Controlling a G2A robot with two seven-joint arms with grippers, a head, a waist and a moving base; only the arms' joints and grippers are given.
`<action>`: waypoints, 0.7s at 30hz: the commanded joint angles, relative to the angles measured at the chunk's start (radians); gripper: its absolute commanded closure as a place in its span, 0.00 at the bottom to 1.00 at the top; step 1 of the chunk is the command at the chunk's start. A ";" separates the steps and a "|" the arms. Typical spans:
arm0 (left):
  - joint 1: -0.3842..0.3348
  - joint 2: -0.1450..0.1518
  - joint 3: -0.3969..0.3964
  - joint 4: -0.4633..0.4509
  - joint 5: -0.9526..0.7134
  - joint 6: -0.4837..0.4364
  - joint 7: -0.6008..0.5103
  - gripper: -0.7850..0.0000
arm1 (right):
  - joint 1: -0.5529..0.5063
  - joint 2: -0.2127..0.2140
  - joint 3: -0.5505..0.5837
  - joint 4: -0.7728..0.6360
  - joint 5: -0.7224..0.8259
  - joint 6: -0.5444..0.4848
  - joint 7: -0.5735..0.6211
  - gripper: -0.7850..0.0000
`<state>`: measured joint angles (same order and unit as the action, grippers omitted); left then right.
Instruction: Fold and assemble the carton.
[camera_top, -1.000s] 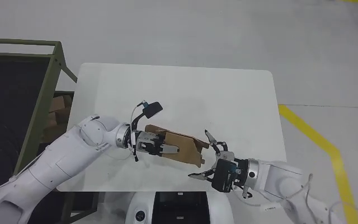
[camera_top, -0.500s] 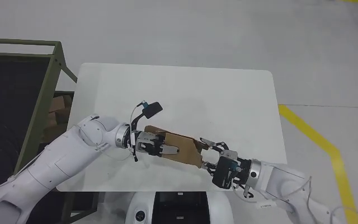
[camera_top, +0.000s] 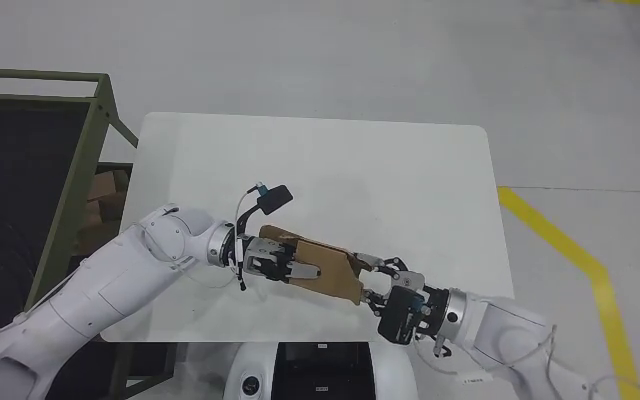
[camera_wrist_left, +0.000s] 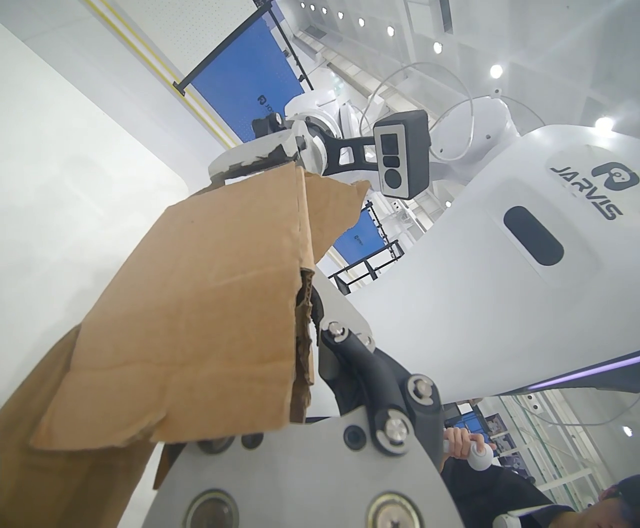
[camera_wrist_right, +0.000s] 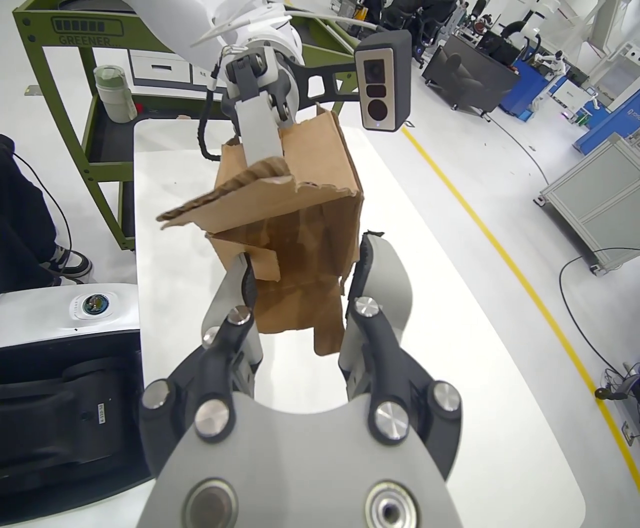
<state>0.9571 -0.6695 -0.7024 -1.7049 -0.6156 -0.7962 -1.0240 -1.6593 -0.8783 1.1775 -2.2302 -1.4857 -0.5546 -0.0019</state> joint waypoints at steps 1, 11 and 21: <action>-0.001 0.000 0.002 0.000 0.000 -0.001 0.001 1.00 | 0.002 -0.001 -0.007 -0.003 -0.008 0.000 0.003 0.60; -0.008 0.002 0.012 0.001 0.000 -0.005 0.005 1.00 | 0.018 -0.010 -0.037 -0.009 -0.024 -0.001 0.023 0.65; -0.018 0.003 0.026 0.002 -0.002 -0.001 0.001 1.00 | 0.044 -0.020 -0.059 -0.005 -0.017 0.008 0.031 0.66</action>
<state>0.9399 -0.6671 -0.6774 -1.7036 -0.6161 -0.7975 -1.0227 -1.6167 -0.8972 1.1198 -2.2360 -1.5026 -0.5468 0.0303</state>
